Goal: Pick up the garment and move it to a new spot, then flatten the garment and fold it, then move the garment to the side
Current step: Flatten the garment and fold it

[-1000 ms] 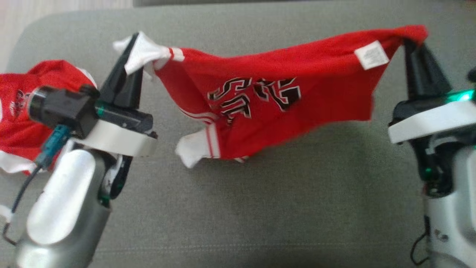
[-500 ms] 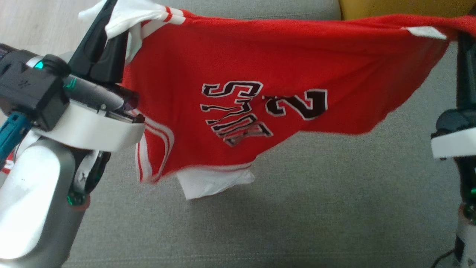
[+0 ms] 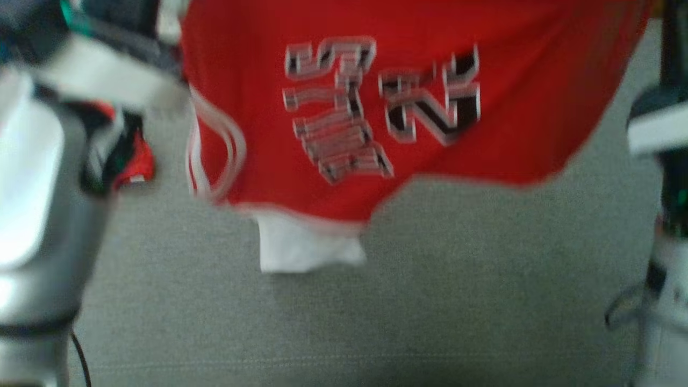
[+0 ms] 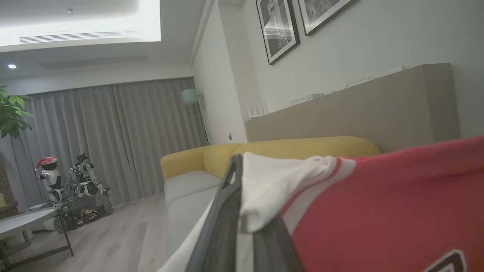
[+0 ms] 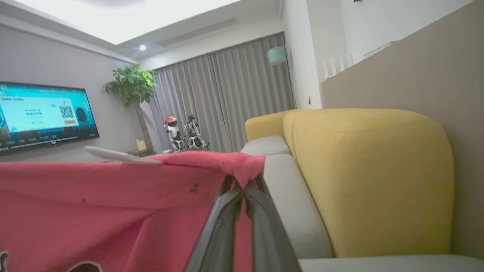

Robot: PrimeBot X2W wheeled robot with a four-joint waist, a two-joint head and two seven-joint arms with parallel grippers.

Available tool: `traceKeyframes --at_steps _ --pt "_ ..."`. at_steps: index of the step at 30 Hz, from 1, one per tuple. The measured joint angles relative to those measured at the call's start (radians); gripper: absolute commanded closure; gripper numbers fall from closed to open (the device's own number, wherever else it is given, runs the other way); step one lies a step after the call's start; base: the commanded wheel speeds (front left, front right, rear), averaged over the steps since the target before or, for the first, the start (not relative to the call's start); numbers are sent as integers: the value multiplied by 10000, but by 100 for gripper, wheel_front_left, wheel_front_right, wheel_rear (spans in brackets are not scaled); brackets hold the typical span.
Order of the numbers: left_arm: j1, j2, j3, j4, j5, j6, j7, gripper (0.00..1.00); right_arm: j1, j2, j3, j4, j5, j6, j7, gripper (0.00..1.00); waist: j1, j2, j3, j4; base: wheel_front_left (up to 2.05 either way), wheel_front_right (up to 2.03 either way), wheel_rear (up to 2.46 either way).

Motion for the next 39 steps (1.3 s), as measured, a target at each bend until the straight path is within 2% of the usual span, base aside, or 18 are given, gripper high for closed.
traceKeyframes --at_steps 6,10,16,19,26,27,31,39 --pt "-3222 -357 138 2899 -2 -583 -729 100 -3550 0 228 2562 556 0 -940 100 1 0 1001 -134 0 0 0" --pt "-5134 -491 219 4775 370 -731 -1509 100 -5613 8 671 4638 715 0 -2079 100 2 0 1672 -270 0 0 0" --pt "-6627 -857 165 6899 738 -988 -2042 100 -7532 10 1684 8057 506 0 -3921 100 2 0 2518 -454 0 0 0" --pt "-6358 -1206 29 7789 744 -1001 -2094 100 -7816 12 2148 9754 278 0 -4493 100 3 -1 2901 -434 0 0 0" --pt "-4213 -2042 324 8472 550 -1170 -2094 100 -7675 17 3172 12805 249 0 -4976 100 4 -1 3613 -119 0 0 0" --pt "-4213 -2042 324 8472 550 -1170 -2094 100 -7675 17 3172 12805 249 0 -4976 100 4 -1 3613 -119 0 0 0" --pt "-2090 -2205 667 8481 464 -1174 -2092 100 -6729 58 3595 13712 662 0 -5290 100 1 -1 3504 13 0 0 0" --pt "876 -2161 1283 6711 859 -1248 -2092 100 -4701 25 4042 13647 1624 0 -5509 100 0 0 2684 45 0 0 0"
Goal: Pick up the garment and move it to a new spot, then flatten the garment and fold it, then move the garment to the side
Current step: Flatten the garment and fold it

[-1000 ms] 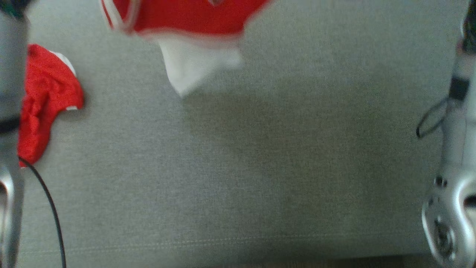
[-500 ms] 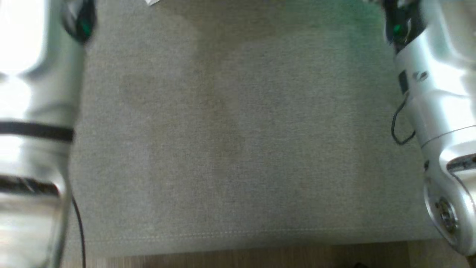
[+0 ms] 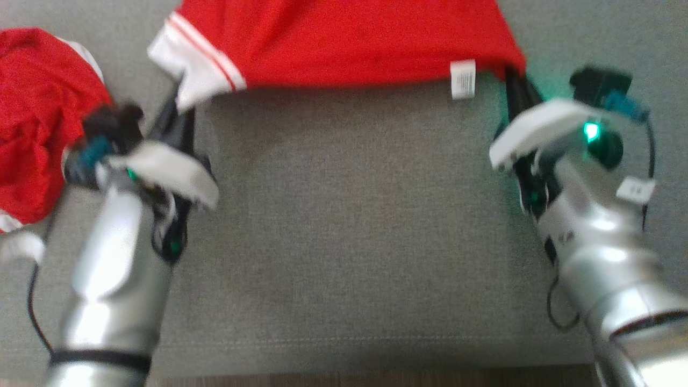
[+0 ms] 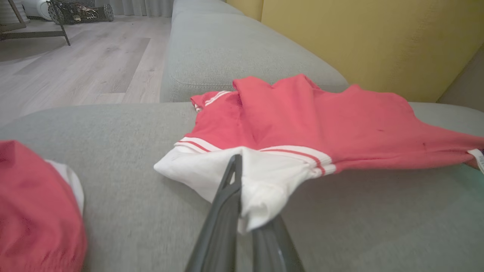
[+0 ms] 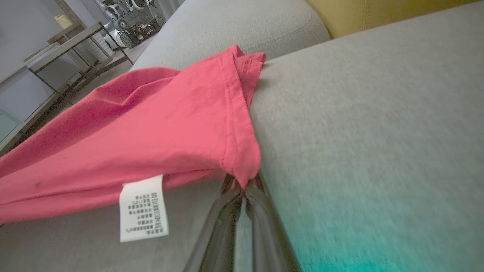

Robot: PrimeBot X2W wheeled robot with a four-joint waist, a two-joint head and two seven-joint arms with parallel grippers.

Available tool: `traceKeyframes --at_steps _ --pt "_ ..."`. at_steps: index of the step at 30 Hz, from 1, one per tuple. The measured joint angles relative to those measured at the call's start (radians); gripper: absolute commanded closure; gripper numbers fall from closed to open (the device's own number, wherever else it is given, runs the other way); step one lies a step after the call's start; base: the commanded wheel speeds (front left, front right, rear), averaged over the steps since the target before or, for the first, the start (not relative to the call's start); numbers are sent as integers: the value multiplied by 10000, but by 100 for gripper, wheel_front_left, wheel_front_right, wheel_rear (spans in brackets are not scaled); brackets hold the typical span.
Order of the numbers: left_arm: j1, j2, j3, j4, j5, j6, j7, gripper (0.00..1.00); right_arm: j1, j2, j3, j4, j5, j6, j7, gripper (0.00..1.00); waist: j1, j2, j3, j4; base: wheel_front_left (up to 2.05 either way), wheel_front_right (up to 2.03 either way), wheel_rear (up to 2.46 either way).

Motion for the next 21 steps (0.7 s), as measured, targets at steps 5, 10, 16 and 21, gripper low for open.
traceKeyframes --at_steps 5,10,16,21 --pt "1988 19 -50 -1114 383 -10 0 100 1567 -301 334 -504 401 0 65 100 0 0 -646 71 0 0 0" --pt "3526 107 -228 -1839 497 2 4 100 3110 -596 221 -1492 813 0 90 100 0 0 -1276 176 0 0 0" --pt "5127 176 -278 -2949 485 374 376 100 5414 -819 -600 -3030 993 2 199 100 -1 0 -1943 158 0 0 0" --pt "6475 192 -219 -4220 123 872 1014 100 7217 -756 -1609 -4755 508 2 848 100 -1 1 -2382 -5 0 0 0"
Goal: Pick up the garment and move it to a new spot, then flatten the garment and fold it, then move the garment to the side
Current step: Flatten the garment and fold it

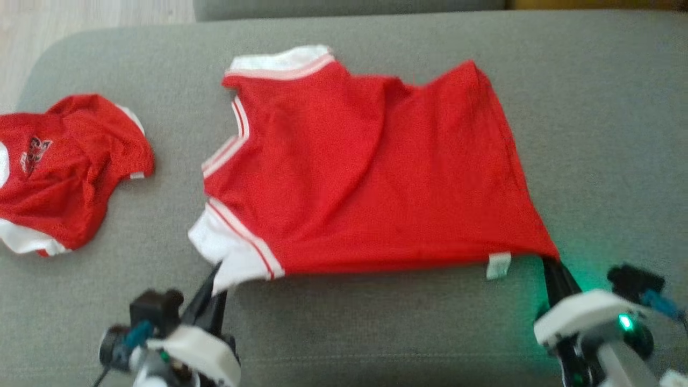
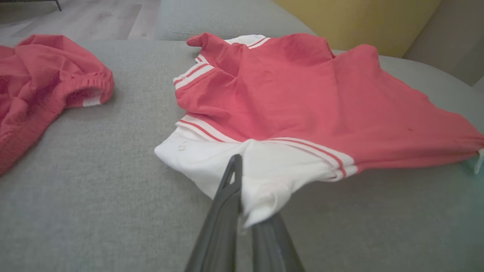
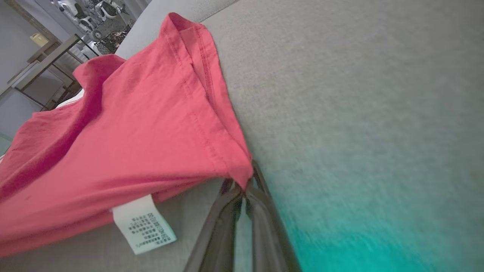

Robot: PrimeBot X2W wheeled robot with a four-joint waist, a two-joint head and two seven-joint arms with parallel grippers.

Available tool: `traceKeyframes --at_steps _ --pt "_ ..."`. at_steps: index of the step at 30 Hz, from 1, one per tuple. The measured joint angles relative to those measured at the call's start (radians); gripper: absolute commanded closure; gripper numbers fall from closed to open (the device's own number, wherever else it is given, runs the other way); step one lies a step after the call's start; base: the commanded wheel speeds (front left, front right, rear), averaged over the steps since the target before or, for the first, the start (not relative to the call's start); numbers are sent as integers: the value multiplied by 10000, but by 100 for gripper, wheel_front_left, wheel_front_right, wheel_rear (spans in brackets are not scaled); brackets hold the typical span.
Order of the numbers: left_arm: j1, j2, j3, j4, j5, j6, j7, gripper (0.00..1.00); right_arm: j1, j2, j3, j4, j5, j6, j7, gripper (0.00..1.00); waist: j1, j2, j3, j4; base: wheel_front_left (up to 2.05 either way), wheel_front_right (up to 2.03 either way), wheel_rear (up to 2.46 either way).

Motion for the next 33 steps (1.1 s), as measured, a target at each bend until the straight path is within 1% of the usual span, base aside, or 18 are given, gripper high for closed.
traceKeyframes --at_steps 3,7,10,13,17,22,24,25,29,31,33 --pt "921 -8 59 -757 -100 330 412 100 1232 307 -782 -1283 -546 2 644 100 0 0 -282 -54 0 0 0" --pt "1901 -10 144 -1639 -297 665 836 100 2784 886 -1730 -3227 -1348 2 1760 100 0 0 -549 -67 0 0 0" --pt "2261 -2 142 -2265 -295 842 1145 100 3533 1152 -2234 -4591 -1758 2 2556 100 0 0 -639 -43 0 0 0" --pt "2360 27 140 -2568 -295 901 1312 100 3909 1237 -2537 -5586 -1921 4 3198 100 0 0 -666 -12 0 0 0" --pt "2361 169 146 -2715 -295 924 1465 100 4114 1250 -2604 -6249 -1781 10 3703 100 0 0 -657 -17 0 0 0" --pt "2265 301 138 -2805 -293 928 1732 100 4126 1252 -2617 -6339 -1682 12 3917 100 0 0 -551 -49 0 0 0" --pt "2171 359 130 -2792 -297 888 1795 100 4119 1254 -2617 -6335 -1699 12 4011 100 0 0 -505 -49 0 0 0" --pt "2021 439 125 -2750 -295 794 1841 100 4095 1254 -2617 -6318 -1699 12 4100 100 0 0 -454 -55 0 0 0" --pt "825 892 -121 -2314 -293 171 2449 100 3769 1252 -2617 -6125 -1948 12 4464 100 0 0 -209 -55 0 0 0" --pt "82 1074 -255 -2017 -309 -240 2844 100 3367 1246 -2617 -6065 -2065 12 4665 100 0 0 -45 -71 0 0 0" --pt "-673 1260 -483 -1638 -385 -560 3312 100 2841 1241 -2602 -5944 -2215 12 4851 100 0 0 125 -94 0 0 0"
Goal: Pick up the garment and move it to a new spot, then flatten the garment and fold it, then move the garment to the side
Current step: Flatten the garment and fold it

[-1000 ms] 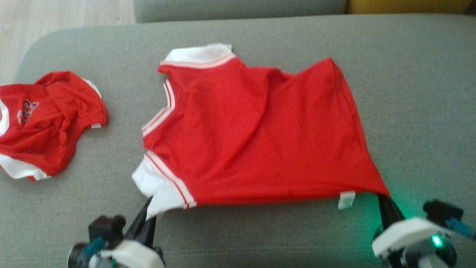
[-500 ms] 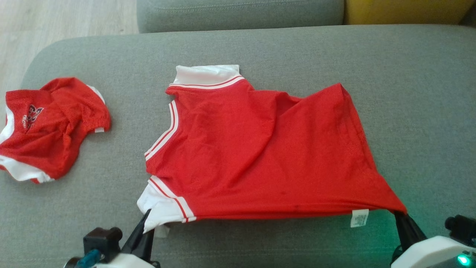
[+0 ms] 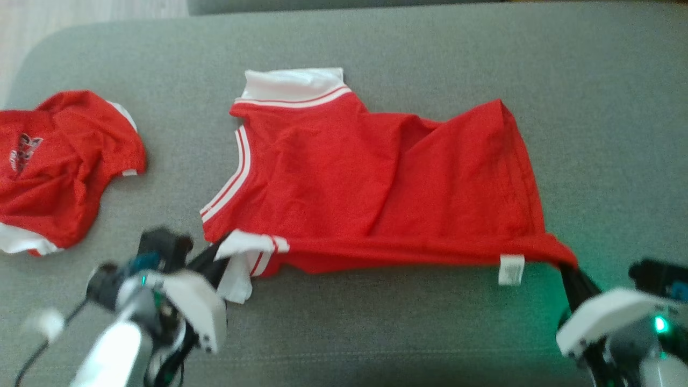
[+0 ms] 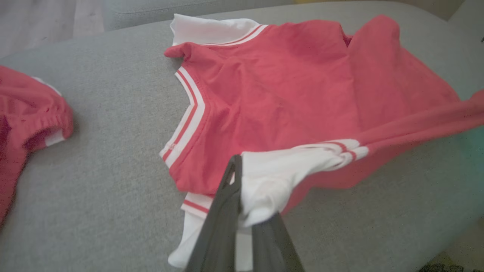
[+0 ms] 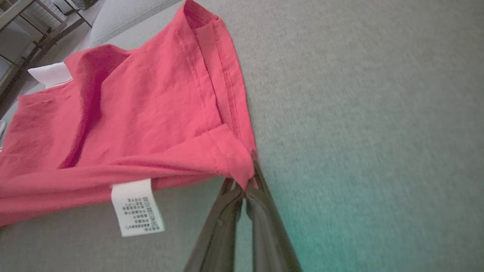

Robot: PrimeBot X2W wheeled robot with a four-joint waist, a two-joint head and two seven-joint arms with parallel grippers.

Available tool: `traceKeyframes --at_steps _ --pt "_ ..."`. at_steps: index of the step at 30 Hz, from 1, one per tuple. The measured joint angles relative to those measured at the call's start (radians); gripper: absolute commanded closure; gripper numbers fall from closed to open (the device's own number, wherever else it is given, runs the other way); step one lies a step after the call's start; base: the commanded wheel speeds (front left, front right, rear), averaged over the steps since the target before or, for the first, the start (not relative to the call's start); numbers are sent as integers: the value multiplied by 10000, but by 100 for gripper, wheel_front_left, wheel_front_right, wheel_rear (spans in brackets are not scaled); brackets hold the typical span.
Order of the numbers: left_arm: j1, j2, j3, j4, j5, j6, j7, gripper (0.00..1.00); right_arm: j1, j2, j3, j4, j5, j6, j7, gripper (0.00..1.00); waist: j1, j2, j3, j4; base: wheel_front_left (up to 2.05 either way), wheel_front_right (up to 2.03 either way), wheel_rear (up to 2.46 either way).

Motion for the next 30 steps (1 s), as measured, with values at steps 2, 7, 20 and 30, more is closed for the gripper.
traceKeyframes --at_steps 2,7,20,30 --pt "-716 159 -276 426 -88 -230 420 100 -498 -12 29 115 -161 0 115 100 0 0 183 -33 0 0 0" --pt "-2286 456 -995 1496 -328 -412 779 100 -1592 -63 341 571 -303 0 192 100 0 0 654 -178 0 0 0" --pt "-3360 31 -709 3064 -1281 111 -1812 0 -2418 -155 1055 744 -288 -2 -1827 0 1 0 1232 -265 0 0 0" --pt "-1039 -257 627 1287 -1444 1760 -4113 0 -2005 -161 1287 -851 -1950 -2 -4027 0 1 0 762 -25 0 0 0"
